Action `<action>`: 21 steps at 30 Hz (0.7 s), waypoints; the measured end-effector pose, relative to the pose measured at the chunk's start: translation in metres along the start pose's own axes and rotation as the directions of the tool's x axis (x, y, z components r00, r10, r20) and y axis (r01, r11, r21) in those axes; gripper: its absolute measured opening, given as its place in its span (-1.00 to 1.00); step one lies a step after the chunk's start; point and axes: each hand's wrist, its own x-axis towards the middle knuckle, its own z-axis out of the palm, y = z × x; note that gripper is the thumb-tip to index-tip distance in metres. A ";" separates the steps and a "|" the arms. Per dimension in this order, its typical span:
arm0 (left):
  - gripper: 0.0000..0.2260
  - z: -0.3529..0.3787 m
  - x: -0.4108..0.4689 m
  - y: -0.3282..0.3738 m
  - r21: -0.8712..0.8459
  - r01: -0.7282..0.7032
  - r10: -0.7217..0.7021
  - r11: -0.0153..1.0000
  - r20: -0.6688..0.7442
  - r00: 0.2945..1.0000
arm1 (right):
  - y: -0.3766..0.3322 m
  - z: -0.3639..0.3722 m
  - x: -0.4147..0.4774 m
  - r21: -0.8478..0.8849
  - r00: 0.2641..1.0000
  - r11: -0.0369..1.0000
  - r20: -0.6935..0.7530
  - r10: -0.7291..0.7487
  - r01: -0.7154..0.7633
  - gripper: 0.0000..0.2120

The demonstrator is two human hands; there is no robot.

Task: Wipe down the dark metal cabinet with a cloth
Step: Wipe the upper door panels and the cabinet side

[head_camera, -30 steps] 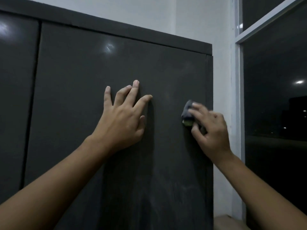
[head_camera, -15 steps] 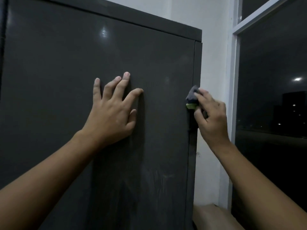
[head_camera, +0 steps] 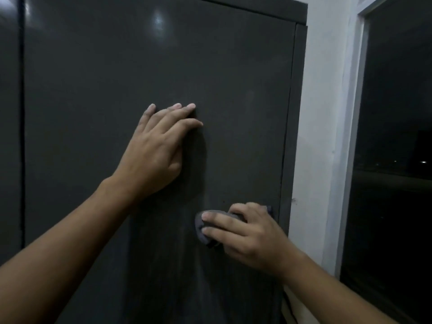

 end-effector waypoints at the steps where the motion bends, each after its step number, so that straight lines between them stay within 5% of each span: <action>1: -0.52 -0.006 -0.004 -0.005 -0.044 0.012 -0.012 0.999 -0.014 1.000 | 0.006 -0.003 0.007 -0.012 0.999 1.000 -0.034 0.026 -0.026 -0.66; 5: -0.51 -0.024 -0.022 -0.022 -0.002 0.059 -0.059 0.998 -0.038 0.998 | 0.012 -0.006 0.046 0.058 0.871 0.905 -0.252 0.422 -0.421 -0.64; 7: -0.50 -0.032 -0.032 -0.030 0.025 0.081 -0.080 0.996 -0.031 0.996 | -0.002 0.002 0.062 0.102 0.813 0.859 -0.285 0.508 -0.501 -0.61; 10: -0.50 -0.042 -0.046 -0.045 0.073 0.085 -0.086 0.994 0.006 0.996 | -0.031 0.022 0.066 0.103 0.880 0.918 -0.262 0.396 -0.382 -0.63; 13: -0.52 -0.050 -0.058 -0.059 0.111 0.053 -0.058 0.992 0.045 0.997 | -0.056 0.034 0.056 0.081 0.983 0.992 -0.150 0.111 -0.099 -0.67; 17: -0.53 -0.059 -0.074 -0.076 0.122 0.044 -0.053 0.992 0.069 0.996 | -0.045 0.024 0.063 0.013 0.992 0.996 -0.092 -0.088 0.090 -0.69; 19: -0.52 -0.065 -0.083 -0.085 0.103 0.056 -0.063 0.993 0.061 0.996 | -0.033 0.019 0.083 0.025 0.979 0.994 -0.175 0.106 -0.103 -0.69; 21: -0.52 -0.070 -0.092 -0.094 0.076 0.066 -0.070 0.995 0.053 0.996 | -0.032 0.016 0.108 0.094 0.881 0.922 -0.274 0.387 -0.375 -0.67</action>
